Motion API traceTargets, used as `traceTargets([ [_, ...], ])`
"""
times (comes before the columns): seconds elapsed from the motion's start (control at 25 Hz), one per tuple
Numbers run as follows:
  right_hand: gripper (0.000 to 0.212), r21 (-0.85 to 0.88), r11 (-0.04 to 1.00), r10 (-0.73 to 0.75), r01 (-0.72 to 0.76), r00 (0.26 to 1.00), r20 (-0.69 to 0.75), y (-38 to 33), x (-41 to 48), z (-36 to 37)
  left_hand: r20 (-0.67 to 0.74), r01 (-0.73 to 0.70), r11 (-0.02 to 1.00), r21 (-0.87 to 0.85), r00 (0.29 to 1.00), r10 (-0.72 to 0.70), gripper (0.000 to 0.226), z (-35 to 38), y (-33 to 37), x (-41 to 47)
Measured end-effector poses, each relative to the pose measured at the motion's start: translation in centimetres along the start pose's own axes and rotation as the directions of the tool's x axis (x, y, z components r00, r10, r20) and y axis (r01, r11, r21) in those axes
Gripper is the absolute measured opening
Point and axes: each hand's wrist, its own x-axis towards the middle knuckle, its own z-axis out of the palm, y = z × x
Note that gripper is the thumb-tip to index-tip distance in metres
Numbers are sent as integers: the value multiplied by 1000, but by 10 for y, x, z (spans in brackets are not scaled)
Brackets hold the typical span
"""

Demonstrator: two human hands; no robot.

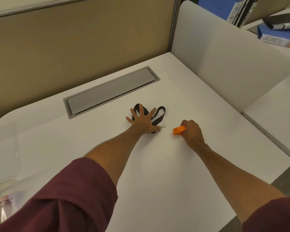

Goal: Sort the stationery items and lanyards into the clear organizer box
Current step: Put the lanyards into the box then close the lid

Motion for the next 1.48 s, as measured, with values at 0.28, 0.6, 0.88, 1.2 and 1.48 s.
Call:
traceTargets([
  [0.28, 12, 25, 1000, -9, 9, 1000, 14, -9, 2, 3, -223, -78, 997, 8, 972, 78, 27, 17, -10, -18],
  [0.6, 19, 36, 992, -123, 119, 986, 114, -72, -16, 15, -202, -67, 977, -201, 979, 26, 23, 15, -58, -63],
  [0.88, 18, 53, 977, -213, 208, 971, 112, -152, -51, 39, -309, -75, 875, -479, 947, -88, 21, -11, -131, -125],
  [1.2, 44, 32, 973, -233, 231, 965, 122, -269, -128, 68, -476, -113, 872, -477, 867, -148, 19, -55, -245, -231],
  [1.48, 37, 62, 926, -377, 372, 913, 156, -380, -201, 101, -527, 3, 861, -509, 790, -314, 17, -54, -376, -329],
])
